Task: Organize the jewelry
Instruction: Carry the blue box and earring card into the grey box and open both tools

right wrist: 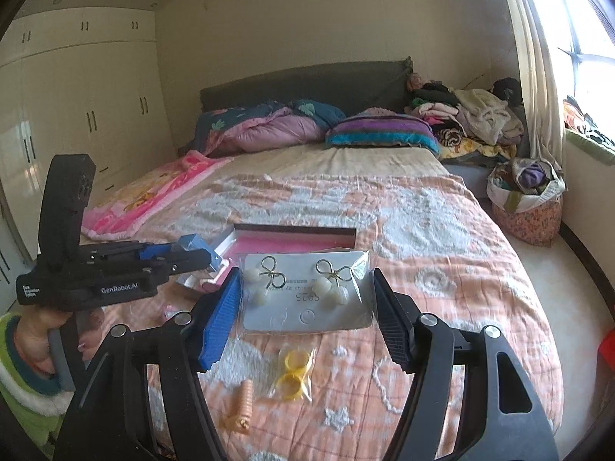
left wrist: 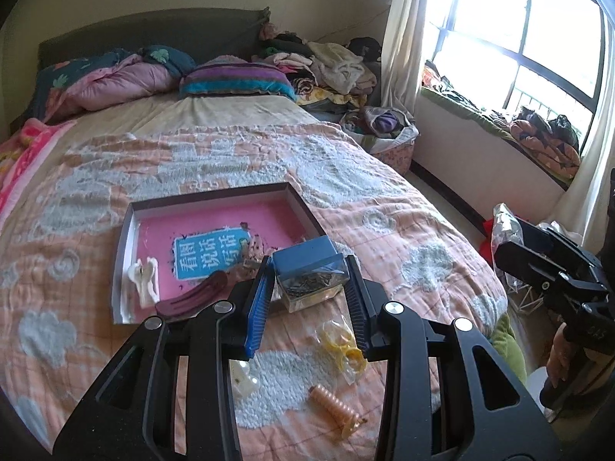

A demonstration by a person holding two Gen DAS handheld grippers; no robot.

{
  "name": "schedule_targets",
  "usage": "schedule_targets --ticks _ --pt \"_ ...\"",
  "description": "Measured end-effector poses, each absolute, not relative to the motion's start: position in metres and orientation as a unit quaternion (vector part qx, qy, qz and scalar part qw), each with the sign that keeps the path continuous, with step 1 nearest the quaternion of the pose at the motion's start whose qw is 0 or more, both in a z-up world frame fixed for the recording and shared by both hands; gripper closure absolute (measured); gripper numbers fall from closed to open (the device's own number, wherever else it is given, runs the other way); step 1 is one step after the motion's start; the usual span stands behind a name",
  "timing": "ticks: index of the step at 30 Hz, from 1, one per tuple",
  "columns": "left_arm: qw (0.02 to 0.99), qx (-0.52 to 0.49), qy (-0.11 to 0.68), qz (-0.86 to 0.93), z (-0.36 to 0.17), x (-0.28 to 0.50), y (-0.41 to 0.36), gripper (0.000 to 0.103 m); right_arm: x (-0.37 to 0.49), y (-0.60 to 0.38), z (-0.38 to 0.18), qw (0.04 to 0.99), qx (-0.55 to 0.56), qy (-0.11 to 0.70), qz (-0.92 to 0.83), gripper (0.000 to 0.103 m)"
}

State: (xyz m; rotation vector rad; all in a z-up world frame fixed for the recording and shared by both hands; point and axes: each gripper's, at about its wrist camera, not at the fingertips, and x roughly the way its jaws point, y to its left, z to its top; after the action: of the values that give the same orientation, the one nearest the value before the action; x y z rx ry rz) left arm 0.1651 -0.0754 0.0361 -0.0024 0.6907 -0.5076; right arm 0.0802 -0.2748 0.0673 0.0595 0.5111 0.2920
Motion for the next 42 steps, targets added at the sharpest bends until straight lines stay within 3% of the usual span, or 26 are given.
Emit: schedule_targets --ticks 20,42 --pt "0.913 -0.010 0.351 -0.206 0.019 0.223 -0.047 0.075 0.149 -0.248 0.071 0.952 0.019 0.260 0.158 0.038" --pt "0.902 -0.018 0.402 -0.159 -0.036 0.290 -0.020 0.075 0.234 -0.221 0.019 0.932 0.008 0.324 0.162 0.038"
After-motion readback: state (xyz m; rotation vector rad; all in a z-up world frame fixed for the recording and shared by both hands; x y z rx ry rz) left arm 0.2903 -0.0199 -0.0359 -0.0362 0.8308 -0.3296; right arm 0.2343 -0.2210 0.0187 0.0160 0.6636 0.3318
